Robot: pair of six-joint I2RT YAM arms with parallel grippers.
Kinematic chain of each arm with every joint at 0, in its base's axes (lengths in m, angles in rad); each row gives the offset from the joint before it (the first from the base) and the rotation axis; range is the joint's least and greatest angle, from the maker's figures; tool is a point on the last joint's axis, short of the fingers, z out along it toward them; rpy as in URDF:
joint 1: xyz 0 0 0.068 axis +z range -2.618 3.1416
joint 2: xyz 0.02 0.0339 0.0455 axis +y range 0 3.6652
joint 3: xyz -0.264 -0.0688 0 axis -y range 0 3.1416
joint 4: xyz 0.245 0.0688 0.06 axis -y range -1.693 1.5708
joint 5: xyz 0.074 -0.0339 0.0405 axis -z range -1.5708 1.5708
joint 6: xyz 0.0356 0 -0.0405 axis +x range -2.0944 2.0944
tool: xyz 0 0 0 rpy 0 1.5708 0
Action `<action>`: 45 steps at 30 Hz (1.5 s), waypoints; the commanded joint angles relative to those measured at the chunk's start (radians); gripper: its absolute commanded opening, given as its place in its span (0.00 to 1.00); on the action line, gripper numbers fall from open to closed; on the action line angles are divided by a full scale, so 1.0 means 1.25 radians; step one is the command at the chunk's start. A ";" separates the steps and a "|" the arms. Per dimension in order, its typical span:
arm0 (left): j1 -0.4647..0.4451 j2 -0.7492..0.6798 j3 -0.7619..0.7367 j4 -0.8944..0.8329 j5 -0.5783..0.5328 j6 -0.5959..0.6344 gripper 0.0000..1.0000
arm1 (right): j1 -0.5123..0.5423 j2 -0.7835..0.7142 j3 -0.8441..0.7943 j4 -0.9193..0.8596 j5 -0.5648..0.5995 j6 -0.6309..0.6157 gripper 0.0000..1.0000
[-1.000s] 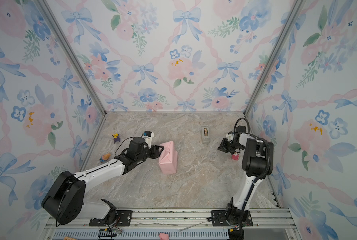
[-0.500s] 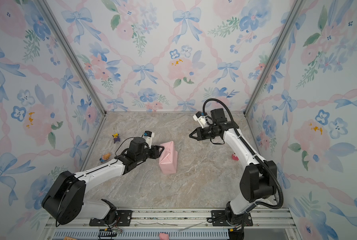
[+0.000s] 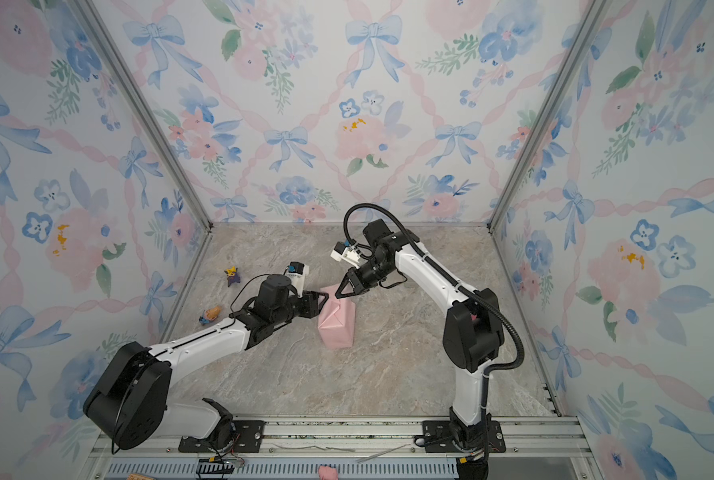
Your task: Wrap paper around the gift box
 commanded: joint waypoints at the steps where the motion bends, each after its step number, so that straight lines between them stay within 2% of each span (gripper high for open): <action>1: -0.004 0.017 -0.014 -0.057 -0.012 0.023 0.56 | 0.013 0.053 0.070 -0.112 0.015 -0.025 0.00; 8: -0.005 0.014 -0.013 -0.058 -0.015 0.025 0.56 | 0.027 0.154 0.172 -0.210 0.044 -0.033 0.00; 14: -0.004 0.014 -0.016 -0.055 -0.017 0.025 0.56 | 0.032 0.170 0.168 -0.265 0.017 -0.067 0.00; 19: -0.005 0.014 -0.016 -0.053 -0.017 0.026 0.56 | 0.025 0.166 0.156 -0.292 0.043 -0.056 0.00; 33: -0.001 -0.004 -0.001 -0.041 -0.023 0.036 0.56 | -0.022 0.161 0.095 -0.242 0.048 0.031 0.00; 38: 0.005 -0.059 0.003 -0.010 -0.020 0.037 0.54 | -0.024 0.157 0.092 -0.235 0.047 0.039 0.00; 42: 0.006 -0.112 -0.012 0.041 0.010 0.036 0.50 | -0.026 0.156 0.089 -0.231 0.047 0.042 0.00; 45: 0.006 -0.127 -0.029 0.087 0.074 0.032 0.43 | -0.027 0.149 0.088 -0.222 0.044 0.046 0.00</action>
